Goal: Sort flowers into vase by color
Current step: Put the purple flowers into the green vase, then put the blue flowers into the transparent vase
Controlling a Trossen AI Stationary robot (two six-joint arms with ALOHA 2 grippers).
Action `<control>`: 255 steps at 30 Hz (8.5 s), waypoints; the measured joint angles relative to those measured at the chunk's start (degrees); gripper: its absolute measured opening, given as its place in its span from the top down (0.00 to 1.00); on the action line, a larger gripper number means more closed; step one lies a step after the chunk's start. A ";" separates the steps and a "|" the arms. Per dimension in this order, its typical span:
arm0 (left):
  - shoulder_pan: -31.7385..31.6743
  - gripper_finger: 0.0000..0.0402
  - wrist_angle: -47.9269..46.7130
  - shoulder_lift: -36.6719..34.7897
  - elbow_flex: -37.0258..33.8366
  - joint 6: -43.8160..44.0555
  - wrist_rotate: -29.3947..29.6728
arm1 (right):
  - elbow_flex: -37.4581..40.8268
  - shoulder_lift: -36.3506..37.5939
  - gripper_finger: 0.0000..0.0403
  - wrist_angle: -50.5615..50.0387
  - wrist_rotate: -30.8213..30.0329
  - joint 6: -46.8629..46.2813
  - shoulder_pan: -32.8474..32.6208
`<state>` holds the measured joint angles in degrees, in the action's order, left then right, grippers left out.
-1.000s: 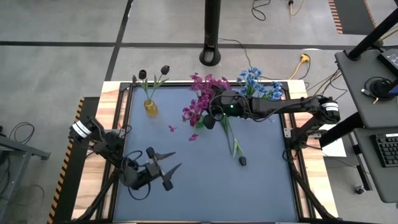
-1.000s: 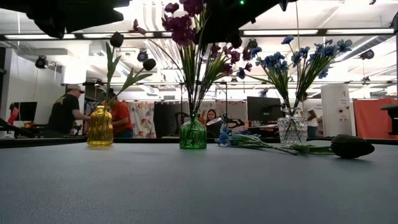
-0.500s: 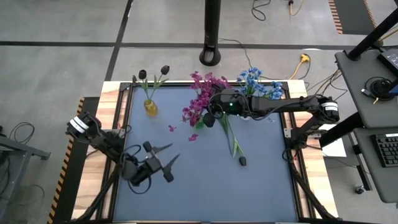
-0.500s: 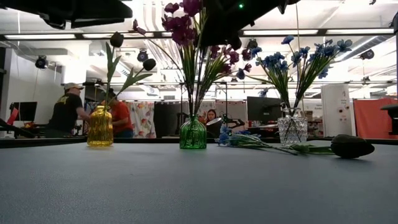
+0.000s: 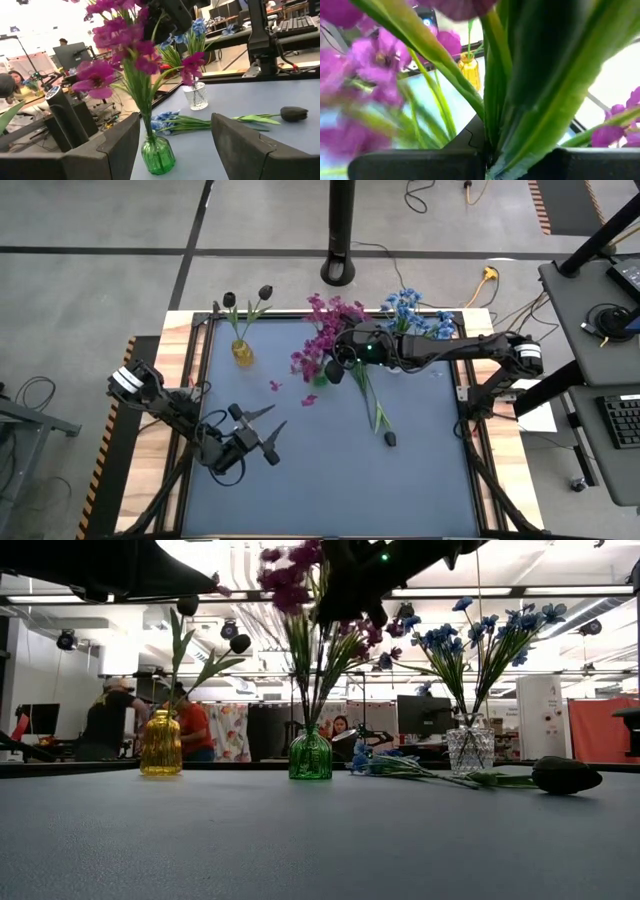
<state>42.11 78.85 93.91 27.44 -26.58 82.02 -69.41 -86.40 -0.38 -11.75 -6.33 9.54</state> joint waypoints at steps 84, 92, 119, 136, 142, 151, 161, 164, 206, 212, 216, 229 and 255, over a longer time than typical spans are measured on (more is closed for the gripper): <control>-0.70 0.43 -0.68 -0.15 -0.26 2.11 -0.03 | -1.55 -6.56 0.50 -9.15 -0.28 6.87 -0.29; -0.70 0.43 -0.76 -0.15 -0.26 2.17 -0.04 | -1.57 -2.55 0.48 -12.42 -0.24 6.76 -0.59; -0.90 0.43 -0.91 -0.15 -0.26 2.46 -0.02 | 1.92 12.22 0.48 -46.94 0.16 -14.84 -10.78; -1.64 0.43 -0.98 -0.15 -0.26 3.92 -0.05 | 15.15 -0.14 0.48 -28.93 -0.35 -29.23 -8.73; -1.62 0.43 -0.96 -0.15 0.09 4.72 -0.08 | 14.95 -6.46 0.48 -29.11 -7.59 -33.99 -9.42; -1.62 0.43 -3.29 -0.15 0.24 9.28 -0.09 | 14.82 -10.83 0.52 -23.66 -8.00 -35.31 -9.55; -1.60 0.43 -8.35 -0.15 1.43 14.92 -0.18 | 15.02 -12.43 0.85 -23.18 -8.76 -36.78 -11.85; -1.58 0.43 -8.47 -0.15 2.35 13.74 -0.18 | 15.12 -11.67 0.93 -24.05 -8.62 -36.79 -13.26; -0.79 0.43 -9.94 -0.15 2.86 16.62 -0.15 | 15.69 -4.55 0.40 -28.71 -9.76 -24.17 -30.10; -0.74 0.43 -9.95 -0.15 2.86 16.70 -0.31 | 16.06 -4.93 0.33 -24.32 -9.29 -22.33 -27.63; -0.68 0.43 -9.95 -0.15 2.86 16.82 -0.50 | 16.11 -6.48 0.30 -23.67 -7.72 -22.26 -26.78; -0.68 0.43 -9.96 -0.15 2.89 16.84 -0.70 | 16.08 -11.54 0.39 -19.07 -6.30 -24.76 -26.77; -0.27 0.43 -9.94 -0.15 2.89 17.43 -0.77 | 16.55 0.28 0.92 -4.26 -5.18 -18.18 -28.72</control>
<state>41.84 68.90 93.76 30.33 -9.15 81.25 -52.85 -86.12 -4.64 -16.93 -24.51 -19.18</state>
